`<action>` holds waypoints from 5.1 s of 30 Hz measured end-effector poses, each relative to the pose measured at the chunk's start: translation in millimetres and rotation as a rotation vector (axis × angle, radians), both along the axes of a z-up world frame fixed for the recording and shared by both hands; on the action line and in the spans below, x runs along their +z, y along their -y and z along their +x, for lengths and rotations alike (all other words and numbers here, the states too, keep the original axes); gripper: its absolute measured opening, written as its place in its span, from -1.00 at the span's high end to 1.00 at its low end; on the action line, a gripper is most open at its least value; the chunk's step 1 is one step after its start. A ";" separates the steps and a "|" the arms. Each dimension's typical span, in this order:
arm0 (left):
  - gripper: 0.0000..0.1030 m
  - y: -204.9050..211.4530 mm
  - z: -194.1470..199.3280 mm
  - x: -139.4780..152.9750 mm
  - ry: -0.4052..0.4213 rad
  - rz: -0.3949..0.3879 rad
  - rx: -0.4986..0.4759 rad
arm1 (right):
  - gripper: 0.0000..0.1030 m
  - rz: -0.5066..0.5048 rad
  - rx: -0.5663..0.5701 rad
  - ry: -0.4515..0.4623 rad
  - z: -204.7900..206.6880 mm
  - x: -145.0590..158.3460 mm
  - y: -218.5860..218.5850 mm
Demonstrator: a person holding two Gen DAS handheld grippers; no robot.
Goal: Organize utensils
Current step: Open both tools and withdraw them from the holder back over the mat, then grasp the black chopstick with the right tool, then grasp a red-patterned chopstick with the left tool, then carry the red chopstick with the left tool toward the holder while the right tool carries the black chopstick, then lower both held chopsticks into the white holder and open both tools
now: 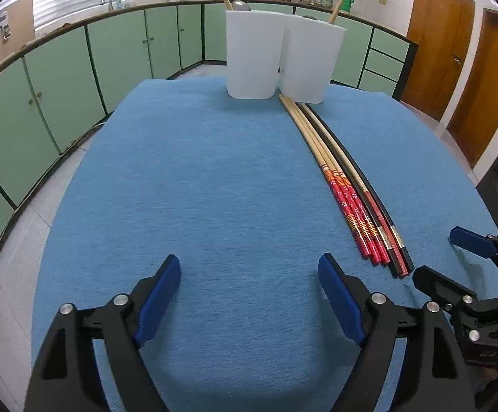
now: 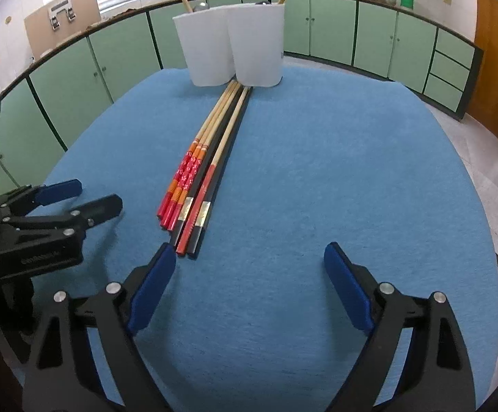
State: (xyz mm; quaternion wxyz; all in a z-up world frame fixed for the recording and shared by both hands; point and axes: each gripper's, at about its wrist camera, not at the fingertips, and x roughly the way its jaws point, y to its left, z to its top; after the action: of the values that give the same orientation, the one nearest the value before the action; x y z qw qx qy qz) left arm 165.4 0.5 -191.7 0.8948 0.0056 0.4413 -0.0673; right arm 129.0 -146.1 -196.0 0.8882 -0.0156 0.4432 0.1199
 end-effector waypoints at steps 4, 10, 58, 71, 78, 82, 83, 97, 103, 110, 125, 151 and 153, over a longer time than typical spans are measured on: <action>-0.59 1.2 1.1 -0.7 -0.004 0.002 -0.001 | -0.67 -0.030 -0.006 -0.006 3.1 -1.9 -2.8; -0.61 0.1 -0.5 0.4 -0.003 -0.002 -0.004 | -0.59 -0.063 -0.067 0.002 6.4 0.6 5.7; -0.43 22.8 6.1 -2.5 -0.005 0.059 -0.017 | 0.84 0.079 -0.047 -0.004 0.4 -0.9 36.2; 0.86 42.3 1.9 -1.4 0.028 0.030 -0.098 | 0.84 0.126 -0.042 -0.012 4.6 -2.8 42.7; 0.86 36.2 3.1 1.4 0.028 -0.009 -0.090 | 0.88 0.152 -0.046 -0.016 4.8 -2.8 47.7; 0.88 29.4 -0.5 12.3 0.054 0.004 -0.082 | 0.89 0.161 -0.045 -0.017 3.9 0.2 50.1; 0.88 27.2 -1.6 17.5 0.065 0.006 -0.081 | 0.89 0.150 -0.041 -0.011 3.2 2.4 49.8; 0.89 13.2 -8.7 107.4 0.274 -0.002 -0.078 | 0.89 0.152 -0.018 0.137 4.6 73.8 58.3; 0.90 10.8 2.1 138.2 0.345 -0.016 -0.093 | 0.88 0.189 -0.017 0.204 20.0 117.2 67.5; 0.90 8.6 21.7 166.2 0.399 -0.052 -0.117 | 0.89 0.184 0.009 0.284 41.2 165.2 69.1; 0.90 15.3 46.7 209.8 0.480 -0.080 -0.166 | 0.89 0.176 0.131 0.336 95.3 232.2 44.4; 0.90 17.5 148.2 265.2 0.678 -0.075 -0.120 | 0.89 0.181 0.107 0.494 203.3 290.1 33.3; 0.90 18.0 160.1 250.9 0.647 -0.066 -0.118 | 0.89 0.179 0.105 0.466 211.5 277.9 30.9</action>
State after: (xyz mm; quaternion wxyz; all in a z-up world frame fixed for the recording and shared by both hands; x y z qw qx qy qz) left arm 325.5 -17.5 59.2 0.9828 0.0233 0.1307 -0.1281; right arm 340.5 -177.0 81.9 0.9568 0.0129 0.2128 0.1975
